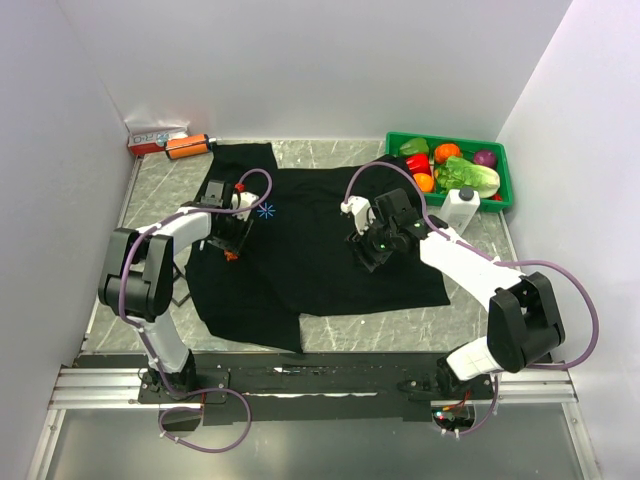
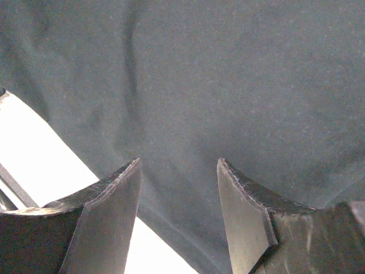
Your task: Remove the brooch from the garment
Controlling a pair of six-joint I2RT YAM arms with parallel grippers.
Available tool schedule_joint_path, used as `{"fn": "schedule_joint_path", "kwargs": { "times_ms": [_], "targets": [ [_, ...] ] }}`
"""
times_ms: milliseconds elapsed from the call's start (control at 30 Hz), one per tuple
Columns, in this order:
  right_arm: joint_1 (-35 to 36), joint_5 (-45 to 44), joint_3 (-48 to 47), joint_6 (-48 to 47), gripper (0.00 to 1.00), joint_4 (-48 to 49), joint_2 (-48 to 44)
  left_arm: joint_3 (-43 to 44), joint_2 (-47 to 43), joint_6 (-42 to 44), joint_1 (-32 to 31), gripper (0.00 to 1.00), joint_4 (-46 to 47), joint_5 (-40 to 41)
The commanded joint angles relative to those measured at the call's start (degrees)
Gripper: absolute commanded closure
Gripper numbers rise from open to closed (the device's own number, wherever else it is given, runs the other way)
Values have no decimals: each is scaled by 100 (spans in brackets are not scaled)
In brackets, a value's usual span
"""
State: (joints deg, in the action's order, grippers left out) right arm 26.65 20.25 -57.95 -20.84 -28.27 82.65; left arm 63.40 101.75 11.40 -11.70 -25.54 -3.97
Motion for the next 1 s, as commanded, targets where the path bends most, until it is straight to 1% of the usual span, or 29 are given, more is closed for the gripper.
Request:
{"fn": "schedule_joint_path", "kwargs": {
  "times_ms": [0, 200, 367, 400, 467, 500, 600, 633, 767, 800, 867, 967],
  "targets": [
    [41, 84, -155, 27, 37, 147, -12, 85, 81, -191, -16, 48, -65, -8],
    [59, 111, -243, 36, 37, 164, 84, 164, 152, -200, -16, 47, -56, 142],
    [77, 102, -269, 36, 37, 182, 93, 243, 108, -147, -16, 54, -196, 63],
    [77, 102, -269, 45, 37, 173, 93, 243, 73, -155, -16, 57, -206, 54],
    [77, 102, -260, 36, 37, 164, 76, 252, -50, -129, -16, 64, -214, 28],
    [68, 111, -252, 36, 37, 155, 76, 243, -85, -112, -16, 70, -249, 28],
    [94, 119, -251, 45, 37, 147, 93, 173, -147, -41, 1, 77, -285, -16],
    [86, 128, -252, 54, 37, 138, 102, 164, -165, -41, 1, 81, -294, -42],
    [112, 128, -339, 36, 37, 59, 128, 120, -506, -67, 10, 87, -337, -245],
    [121, 128, -357, 19, 37, 41, 137, 120, -568, -76, 10, 90, -372, -315],
    [138, 128, -383, 1, 38, 6, 155, 138, -779, -94, 10, 92, -469, -490],
    [173, 111, -392, -43, 38, -38, 164, 331, -938, -76, 10, 95, -951, -745]
  ]
}}
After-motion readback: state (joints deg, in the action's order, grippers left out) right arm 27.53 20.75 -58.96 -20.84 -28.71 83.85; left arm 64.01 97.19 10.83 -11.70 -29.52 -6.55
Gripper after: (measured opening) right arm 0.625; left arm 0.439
